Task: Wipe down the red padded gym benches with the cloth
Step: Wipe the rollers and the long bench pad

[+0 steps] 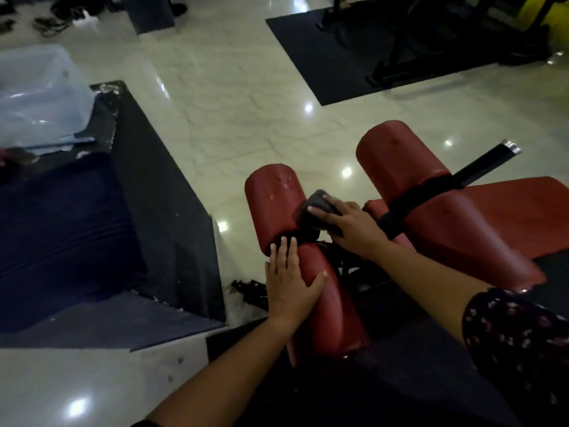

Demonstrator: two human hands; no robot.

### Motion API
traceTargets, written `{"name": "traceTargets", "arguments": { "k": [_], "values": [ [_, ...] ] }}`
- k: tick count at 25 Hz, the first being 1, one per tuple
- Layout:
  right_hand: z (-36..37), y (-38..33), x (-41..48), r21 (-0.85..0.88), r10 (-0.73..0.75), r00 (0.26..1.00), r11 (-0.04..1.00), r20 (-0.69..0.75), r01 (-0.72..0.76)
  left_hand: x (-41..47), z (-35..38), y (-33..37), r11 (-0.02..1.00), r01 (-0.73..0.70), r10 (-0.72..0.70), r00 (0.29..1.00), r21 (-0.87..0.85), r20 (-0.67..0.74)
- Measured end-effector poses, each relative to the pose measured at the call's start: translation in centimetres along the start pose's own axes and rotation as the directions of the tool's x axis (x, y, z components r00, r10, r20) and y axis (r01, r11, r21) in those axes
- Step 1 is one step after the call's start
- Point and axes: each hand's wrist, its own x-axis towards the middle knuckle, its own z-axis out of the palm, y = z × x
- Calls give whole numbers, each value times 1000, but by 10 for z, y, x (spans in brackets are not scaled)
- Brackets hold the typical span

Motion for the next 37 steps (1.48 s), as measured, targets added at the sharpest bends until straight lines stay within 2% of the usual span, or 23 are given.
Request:
{"name": "traceTargets", "arguments": {
  "k": [1,4,5,7,9,11,15,19,20,24,27,29,30,32,34,36,37],
  "values": [
    [5,-1,-1,-105,-97,995,990,2,97,0,1,0,1000,12,-12,1000,-11,0],
    [-3,-6,5,-264,-255,967,932,10,249,3,3,0,1000,5,-5,1000,-24,-21],
    [-10,-10,14,-324,-349,937,883,32,340,3,3,1,1000,4,-5,1000,-21,-31],
    [-27,-29,36,-414,-505,847,743,170,526,3,3,1,1000,16,-15,1000,7,-26],
    [-42,-57,65,-460,-507,775,624,378,632,2,1,0,1000,23,-23,1000,-7,-8],
    [-52,-80,90,-446,-460,699,547,547,709,0,-1,0,999,13,-13,1000,-34,21],
    [-56,-127,120,-415,-512,538,341,670,843,-2,-2,2,999,38,-37,999,-26,30],
    [-29,-163,122,-415,-451,460,200,765,887,-9,-1,7,994,89,-90,996,-67,-1],
    [-27,-161,121,-431,-452,488,229,747,873,-11,-1,11,987,132,-133,991,-92,-4],
    [-37,-113,112,-426,-516,674,525,529,737,-13,3,32,914,365,-370,929,-180,1],
    [-27,-57,82,-371,-525,763,669,376,644,-6,2,48,858,497,-504,864,-132,-19],
    [-12,-20,57,-331,-548,817,748,181,575,0,5,57,837,538,-544,837,-105,-50],
    [-2,-4,46,-285,-549,833,789,68,544,2,7,61,833,545,-552,831,-94,-73],
    [17,19,25,-179,-534,843,838,-70,516,5,11,64,842,537,-538,834,-51,-122],
    [28,27,7,1,-438,894,898,-93,440,6,13,65,851,525,-520,841,-7,-149],
    [35,31,-2,222,-256,967,943,7,248,7,12,65,847,531,-523,839,13,-150],
    [35,35,-2,326,-180,983,932,41,157,7,12,66,844,535,-527,837,17,-146]
  ]
}}
